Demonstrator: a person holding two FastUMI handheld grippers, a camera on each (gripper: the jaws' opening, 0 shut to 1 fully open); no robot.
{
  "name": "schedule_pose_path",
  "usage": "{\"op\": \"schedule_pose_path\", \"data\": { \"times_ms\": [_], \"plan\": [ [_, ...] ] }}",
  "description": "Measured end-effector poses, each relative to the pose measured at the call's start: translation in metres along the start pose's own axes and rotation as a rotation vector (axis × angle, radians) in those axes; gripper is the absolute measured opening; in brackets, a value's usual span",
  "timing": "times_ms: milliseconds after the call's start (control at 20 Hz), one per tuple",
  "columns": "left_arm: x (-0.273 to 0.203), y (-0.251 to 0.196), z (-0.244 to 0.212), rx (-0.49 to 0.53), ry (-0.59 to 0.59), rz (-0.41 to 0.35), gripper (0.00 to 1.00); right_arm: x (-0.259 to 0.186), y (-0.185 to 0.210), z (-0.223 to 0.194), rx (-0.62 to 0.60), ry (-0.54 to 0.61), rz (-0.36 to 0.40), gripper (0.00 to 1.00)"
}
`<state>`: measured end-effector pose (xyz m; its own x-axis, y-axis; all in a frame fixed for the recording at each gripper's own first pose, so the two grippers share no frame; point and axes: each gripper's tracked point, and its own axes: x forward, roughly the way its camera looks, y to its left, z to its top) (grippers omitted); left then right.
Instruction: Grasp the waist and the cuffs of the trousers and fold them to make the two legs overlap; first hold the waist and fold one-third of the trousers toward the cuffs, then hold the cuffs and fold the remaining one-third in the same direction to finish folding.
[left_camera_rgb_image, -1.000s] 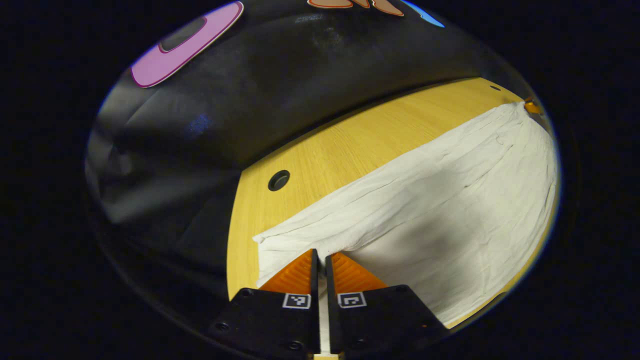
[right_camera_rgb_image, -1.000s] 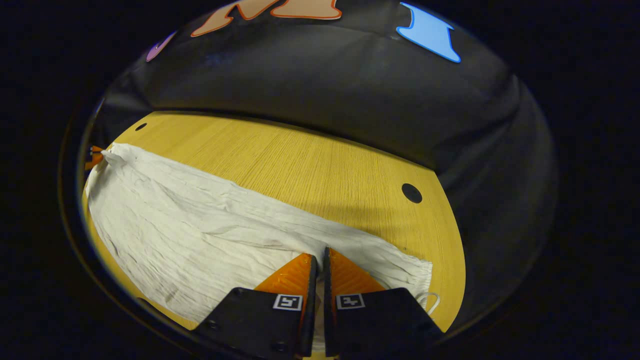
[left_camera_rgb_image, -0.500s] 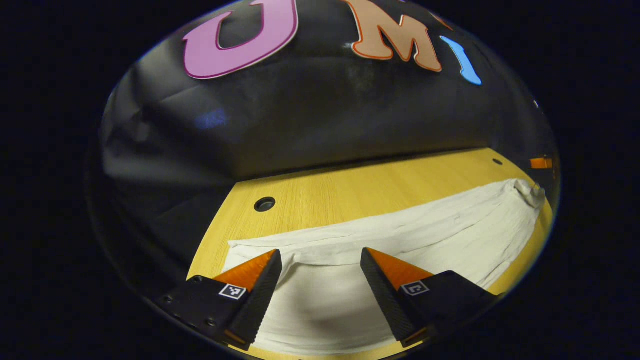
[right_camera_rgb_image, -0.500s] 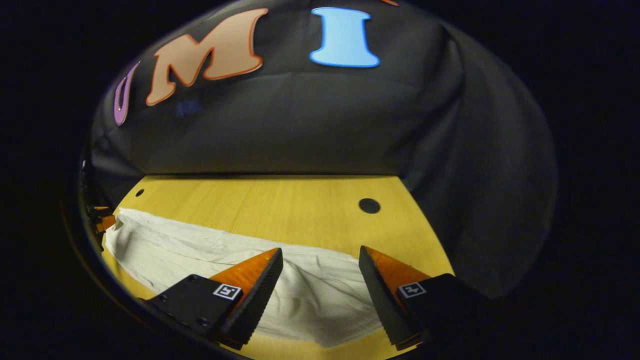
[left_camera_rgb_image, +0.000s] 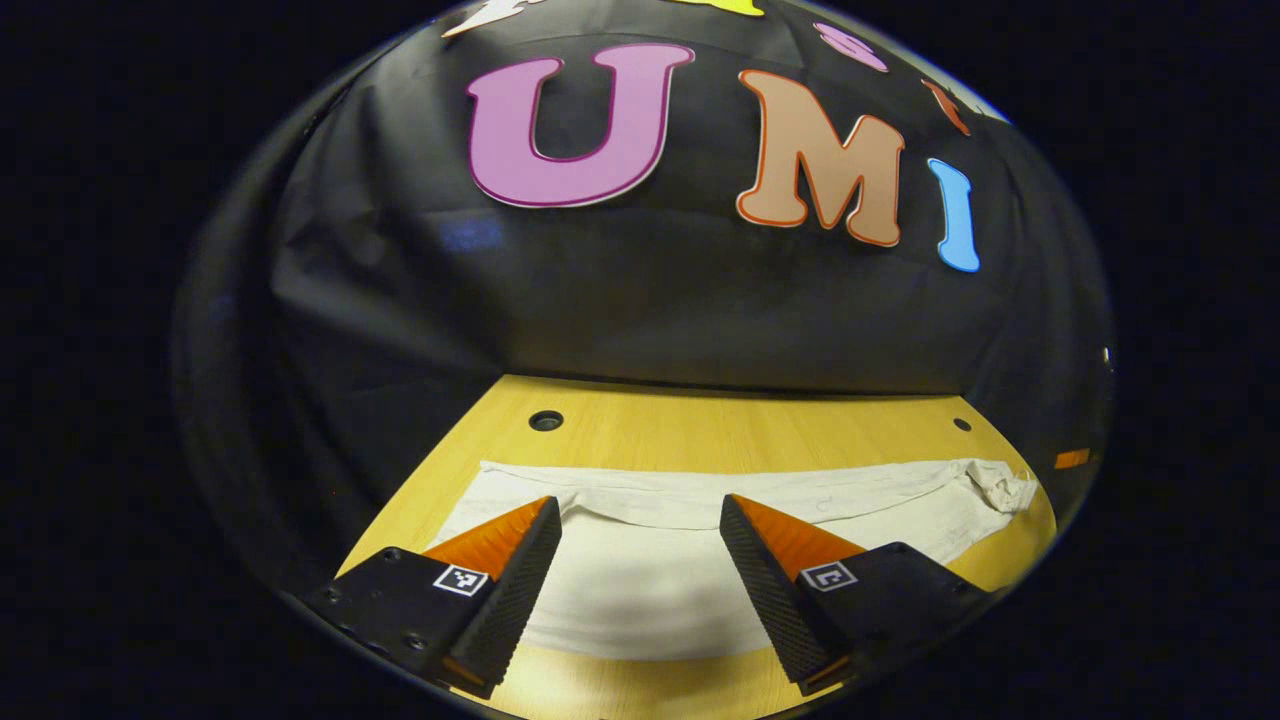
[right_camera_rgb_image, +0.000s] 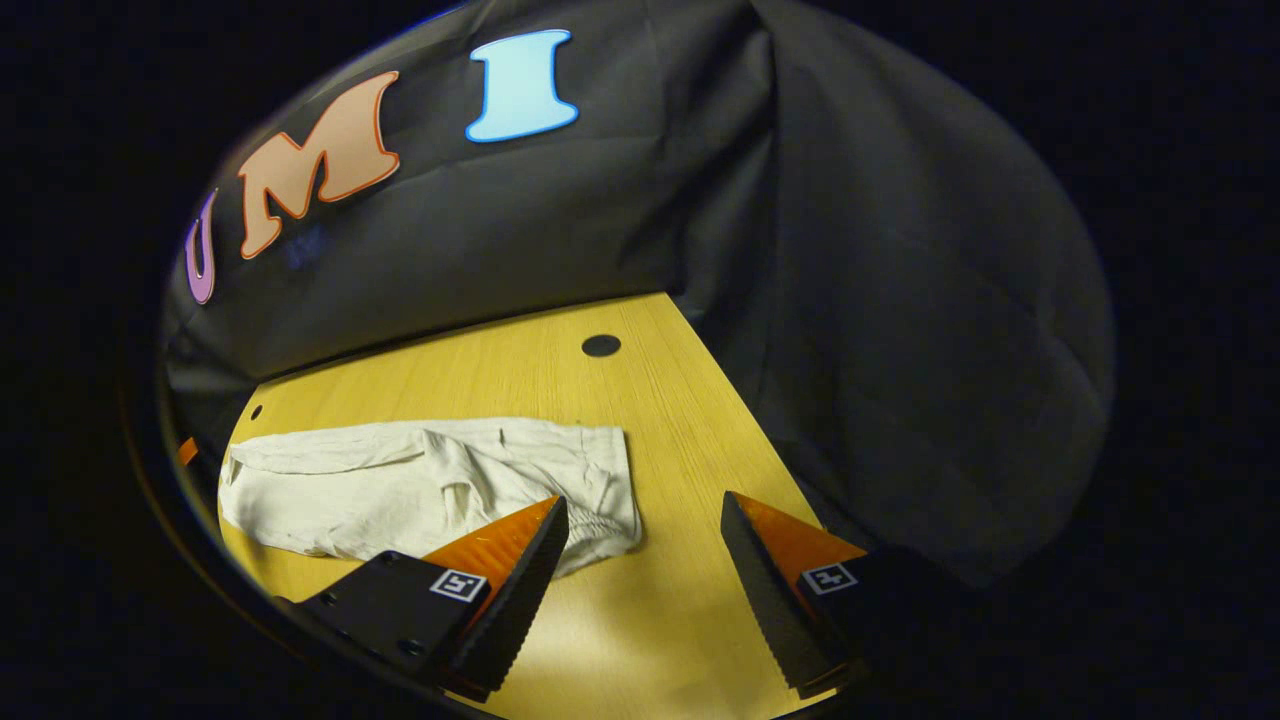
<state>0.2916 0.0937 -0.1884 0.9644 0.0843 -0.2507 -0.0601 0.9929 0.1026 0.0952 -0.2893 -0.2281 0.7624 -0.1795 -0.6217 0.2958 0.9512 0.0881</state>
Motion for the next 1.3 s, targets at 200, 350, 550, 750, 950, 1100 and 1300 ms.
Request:
{"op": "schedule_pose_path", "data": {
  "times_ms": [200,350,550,750,950,1100,1300],
  "plan": [
    [-0.012,-0.005,0.025,0.016,-0.055,0.081,0.96,0.016,0.002,-0.040,0.054,0.080,0.037,0.96],
    [-0.034,0.000,0.033,-0.037,-0.074,0.111,0.96,0.034,0.008,-0.057,0.097,0.131,0.066,0.96],
    [-0.058,0.012,0.034,-0.067,-0.098,0.173,0.96,0.053,0.019,-0.055,0.130,0.131,0.105,0.96],
    [-0.073,0.017,0.036,-0.057,-0.097,0.208,0.94,0.068,0.027,-0.051,0.222,0.145,0.152,0.96],
    [-0.081,0.018,0.038,-0.054,-0.105,0.230,0.94,0.078,0.037,-0.049,0.286,0.147,0.184,0.93],
    [-0.081,0.013,0.042,-0.043,-0.109,0.232,0.94,0.086,0.042,-0.048,0.340,0.161,0.196,0.70],
    [-0.079,0.004,0.046,-0.031,-0.116,0.222,0.94,0.087,0.037,-0.050,0.392,0.184,0.189,0.50]
  ]
}}
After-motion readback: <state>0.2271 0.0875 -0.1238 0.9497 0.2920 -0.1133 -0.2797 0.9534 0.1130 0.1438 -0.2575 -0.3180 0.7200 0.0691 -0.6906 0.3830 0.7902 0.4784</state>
